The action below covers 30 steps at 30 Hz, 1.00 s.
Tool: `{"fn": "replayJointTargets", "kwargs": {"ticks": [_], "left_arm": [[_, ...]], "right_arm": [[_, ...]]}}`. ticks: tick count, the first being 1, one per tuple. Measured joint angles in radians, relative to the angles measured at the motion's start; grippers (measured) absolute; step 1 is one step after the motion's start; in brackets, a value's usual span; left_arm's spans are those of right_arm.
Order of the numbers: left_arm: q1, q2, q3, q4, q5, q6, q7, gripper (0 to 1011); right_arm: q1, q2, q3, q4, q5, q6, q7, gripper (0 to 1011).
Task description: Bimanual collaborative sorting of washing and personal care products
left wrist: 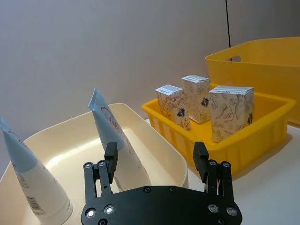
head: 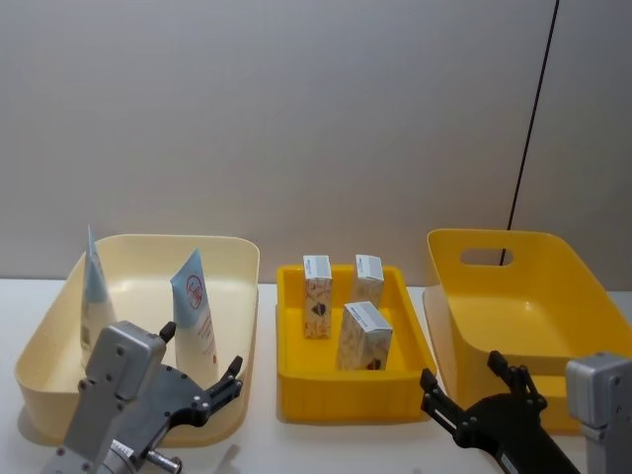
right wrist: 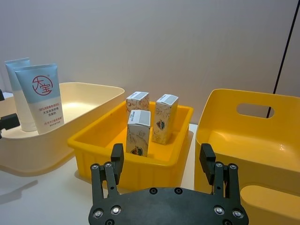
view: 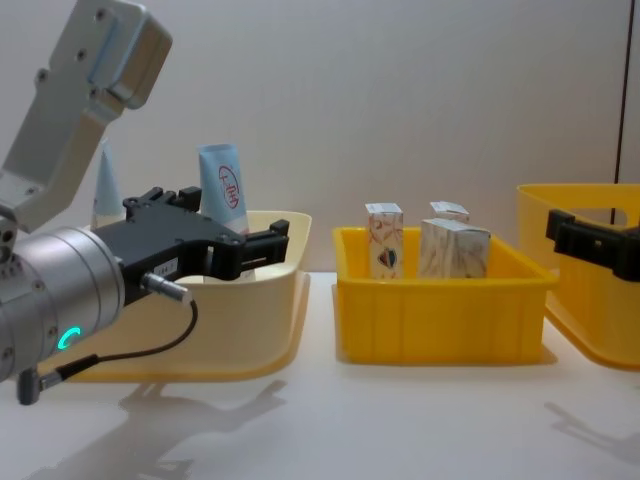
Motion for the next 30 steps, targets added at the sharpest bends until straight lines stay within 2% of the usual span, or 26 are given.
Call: {"fn": "replayJointTargets", "kwargs": {"ticks": [30], "left_arm": [[0.0,0.0,0.0,0.0,0.0,0.0,0.0,1003]], "right_arm": [[0.0,0.0,0.0,0.0,0.0,0.0,0.0,1007]]}}
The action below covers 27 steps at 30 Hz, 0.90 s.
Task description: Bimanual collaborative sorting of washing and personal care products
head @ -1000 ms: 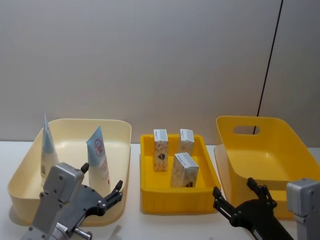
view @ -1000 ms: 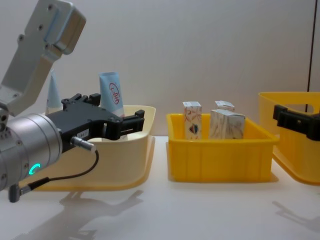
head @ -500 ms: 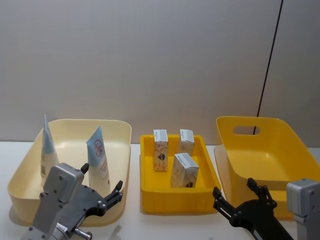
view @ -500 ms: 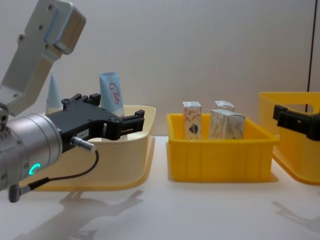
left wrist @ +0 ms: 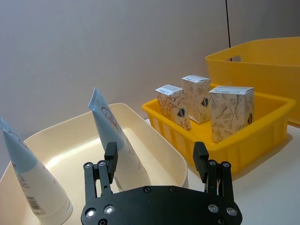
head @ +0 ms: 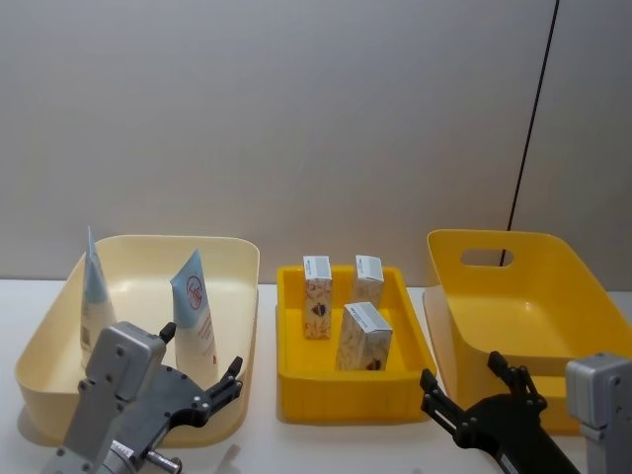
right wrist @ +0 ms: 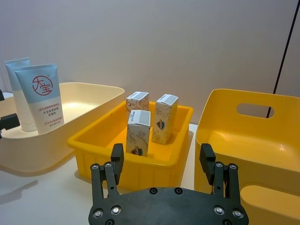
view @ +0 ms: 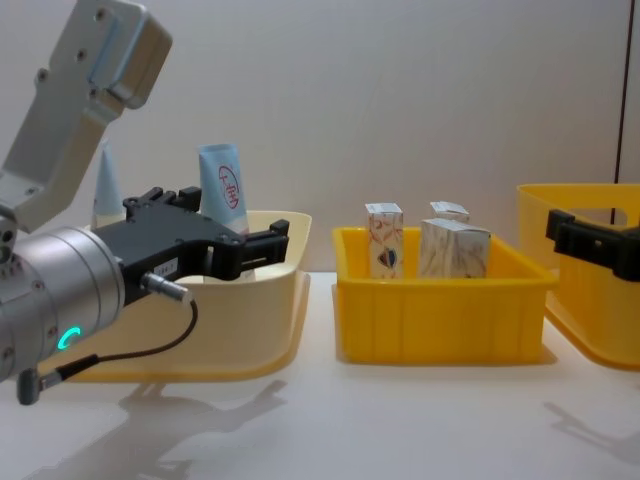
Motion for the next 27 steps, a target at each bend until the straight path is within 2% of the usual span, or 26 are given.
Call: {"fn": "replayJointTargets", "kwargs": {"ticks": [27], "left_arm": [[0.0,0.0,0.0,0.0,0.0,0.0,0.0,1003]], "right_arm": [[0.0,0.0,0.0,0.0,0.0,0.0,0.0,1007]]}}
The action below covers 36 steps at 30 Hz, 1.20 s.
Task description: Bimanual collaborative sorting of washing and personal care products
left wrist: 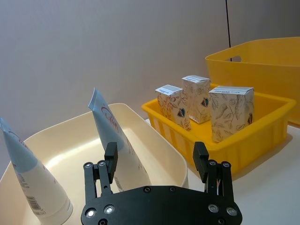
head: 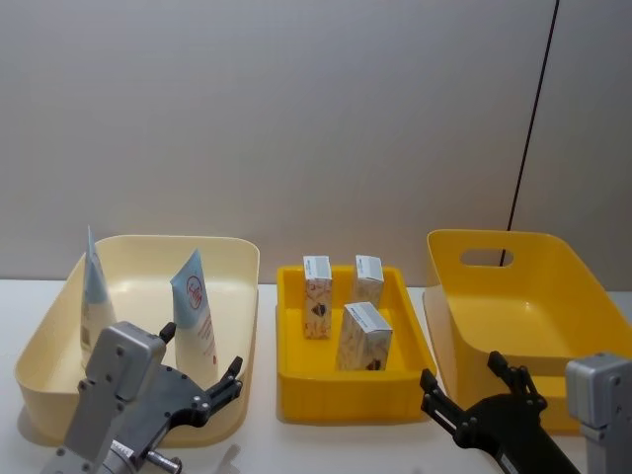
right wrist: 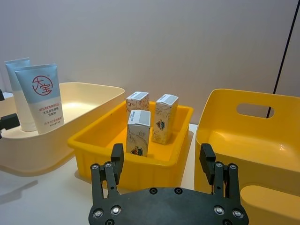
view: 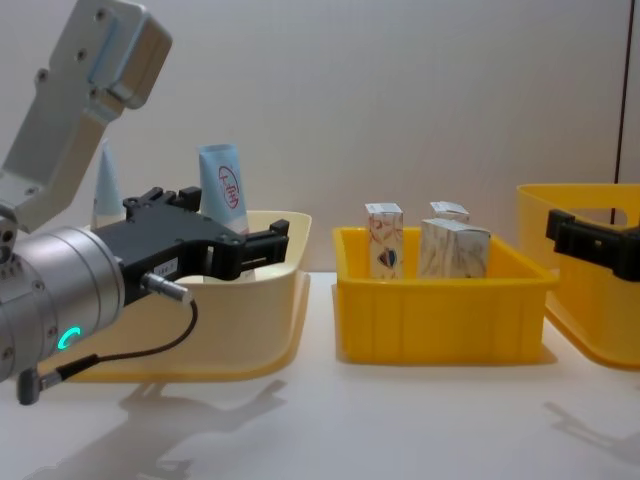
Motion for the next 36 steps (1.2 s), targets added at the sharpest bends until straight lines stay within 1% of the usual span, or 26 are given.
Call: {"fn": "replayJointTargets", "kwargs": {"ticks": [5,9,14,16,17,20,24,29,36], "left_arm": [[0.0,-0.002,-0.003,0.0,-0.001,0.001,0.0,1003],[0.003,-0.009,-0.016,0.0,-0.013,0.005,0.003,1003],[0.004,-0.024,-0.037,-0.001,-0.036,0.014,0.013,1003],[0.002,-0.038,-0.056,0.001,-0.054,0.022,0.02,1003],[0.002,-0.038,-0.056,0.001,-0.054,0.022,0.02,1003],[-0.003,-0.051,-0.073,0.007,-0.074,0.033,0.026,1003],[-0.017,-0.071,-0.096,0.021,-0.101,0.055,0.03,1003],[-0.036,-0.087,-0.111,0.043,-0.125,0.077,0.028,1003],[-0.075,-0.109,-0.119,0.089,-0.153,0.106,0.003,1003]], "right_arm": [[0.0,0.0,0.0,0.0,0.0,0.0,0.0,1007],[0.0,0.0,0.0,0.0,0.0,0.0,0.0,1007],[0.0,0.0,0.0,0.0,0.0,0.0,0.0,1007],[0.0,0.0,0.0,0.0,0.0,0.0,0.0,1007],[0.0,0.0,0.0,0.0,0.0,0.0,0.0,1007],[0.0,0.0,0.0,0.0,0.0,0.0,0.0,1007],[0.0,0.0,0.0,0.0,0.0,0.0,0.0,1007],[0.0,0.0,0.0,0.0,0.0,0.0,0.0,1007],[0.0,0.0,0.0,0.0,0.0,0.0,0.0,1007]]}}
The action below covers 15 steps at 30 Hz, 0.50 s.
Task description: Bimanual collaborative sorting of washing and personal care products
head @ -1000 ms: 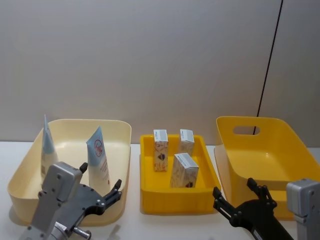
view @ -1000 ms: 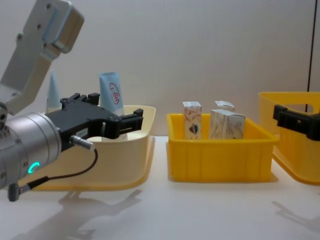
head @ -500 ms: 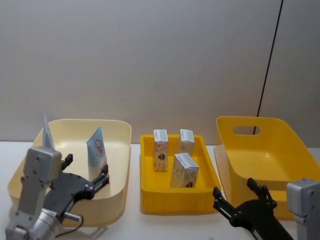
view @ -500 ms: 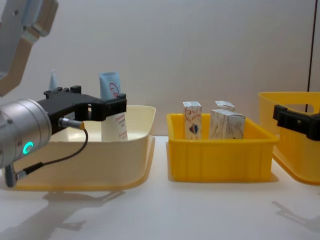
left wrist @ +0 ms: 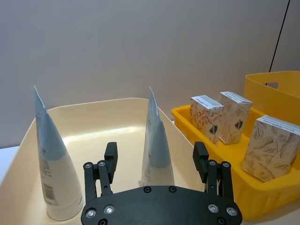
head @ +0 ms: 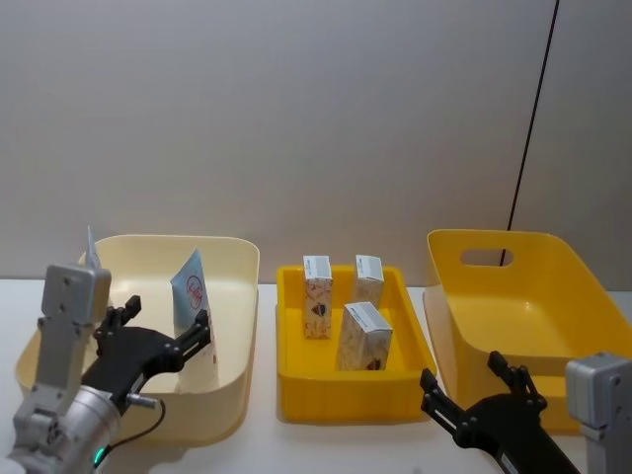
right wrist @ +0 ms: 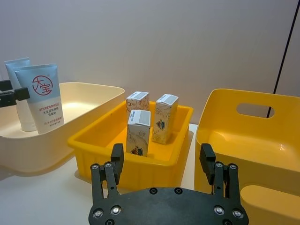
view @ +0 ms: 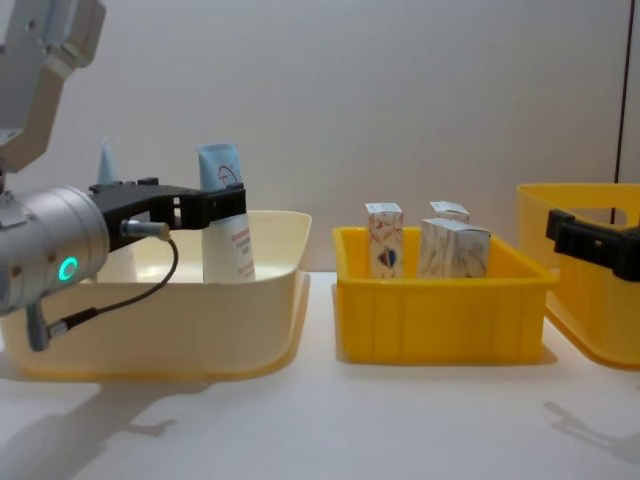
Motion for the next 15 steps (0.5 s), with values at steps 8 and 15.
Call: {"fn": "replayJointTargets", "kwargs": {"ticks": [8,15], "left_arm": [[-0.054,-0.028,0.005,0.073,-0.01,0.016,-0.029,1003],[-0.097,-0.051,0.013,0.133,-0.005,0.017,-0.042,1003]], "right_arm": [[0.0,0.0,0.0,0.0,0.0,0.0,0.0,1007],[0.0,0.0,0.0,0.0,0.0,0.0,0.0,1007]]}}
